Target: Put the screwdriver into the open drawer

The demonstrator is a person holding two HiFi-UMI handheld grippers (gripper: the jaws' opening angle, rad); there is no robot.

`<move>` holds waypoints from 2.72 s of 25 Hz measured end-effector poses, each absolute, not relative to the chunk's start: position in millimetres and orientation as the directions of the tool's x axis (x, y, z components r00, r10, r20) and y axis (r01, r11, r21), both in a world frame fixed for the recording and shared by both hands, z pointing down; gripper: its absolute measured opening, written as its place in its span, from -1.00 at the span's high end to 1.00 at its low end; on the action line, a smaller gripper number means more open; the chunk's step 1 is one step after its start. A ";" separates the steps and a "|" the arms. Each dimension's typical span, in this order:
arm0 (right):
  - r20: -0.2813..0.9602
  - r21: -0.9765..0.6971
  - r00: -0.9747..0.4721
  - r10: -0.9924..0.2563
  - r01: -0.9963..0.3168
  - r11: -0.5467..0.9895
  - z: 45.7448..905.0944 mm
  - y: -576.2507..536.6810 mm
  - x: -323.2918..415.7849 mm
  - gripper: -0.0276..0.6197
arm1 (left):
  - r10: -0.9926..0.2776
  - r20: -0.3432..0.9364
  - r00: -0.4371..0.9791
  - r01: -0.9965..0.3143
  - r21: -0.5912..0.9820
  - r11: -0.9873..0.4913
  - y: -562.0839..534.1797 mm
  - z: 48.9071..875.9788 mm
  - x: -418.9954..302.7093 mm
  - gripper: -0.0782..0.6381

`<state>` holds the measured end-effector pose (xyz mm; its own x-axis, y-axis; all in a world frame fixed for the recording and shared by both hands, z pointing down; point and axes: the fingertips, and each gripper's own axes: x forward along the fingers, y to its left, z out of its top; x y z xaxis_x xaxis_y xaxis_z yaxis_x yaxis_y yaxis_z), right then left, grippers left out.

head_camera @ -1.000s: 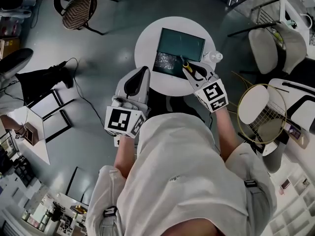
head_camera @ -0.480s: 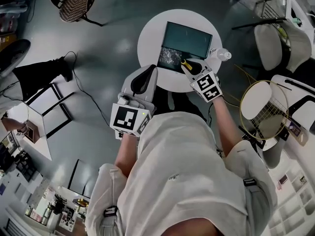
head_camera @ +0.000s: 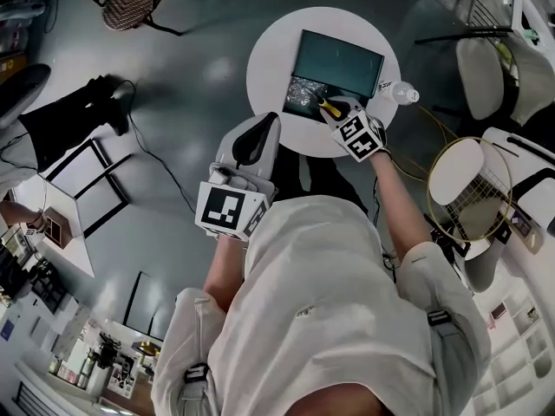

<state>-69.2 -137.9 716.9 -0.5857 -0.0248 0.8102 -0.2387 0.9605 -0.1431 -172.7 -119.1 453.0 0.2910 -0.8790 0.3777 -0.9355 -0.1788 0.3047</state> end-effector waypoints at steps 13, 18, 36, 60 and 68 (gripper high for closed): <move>0.889 -0.117 -0.458 -0.008 -0.243 0.963 777.6 -146.4 -57.7 0.67 | -0.862 0.402 0.308 -0.929 0.322 -0.182 -121.3 463.5 -177.0 0.75; 0.905 -0.114 -0.425 -0.011 -0.268 0.957 793.7 -148.9 -52.6 0.67 | -0.857 0.406 0.316 -0.927 0.327 -0.186 -121.7 466.8 -175.9 0.75; 0.929 -0.094 -0.369 -0.031 -0.315 0.944 812.6 -155.4 -48.3 0.66 | -0.855 0.411 0.315 -0.928 0.322 -0.187 -118.0 466.1 -179.3 0.75; 0.893 -0.070 -0.440 -0.096 -0.346 0.936 768.9 -158.5 -36.2 0.65 | -0.887 0.362 0.288 -0.942 0.275 -0.193 -104.0 435.9 -163.9 0.75; 0.893 -0.057 -0.438 -0.106 -0.343 0.938 770.9 -152.3 -25.4 0.65 | -0.909 0.339 0.241 -0.959 0.230 -0.168 -80.3 413.6 -152.2 0.75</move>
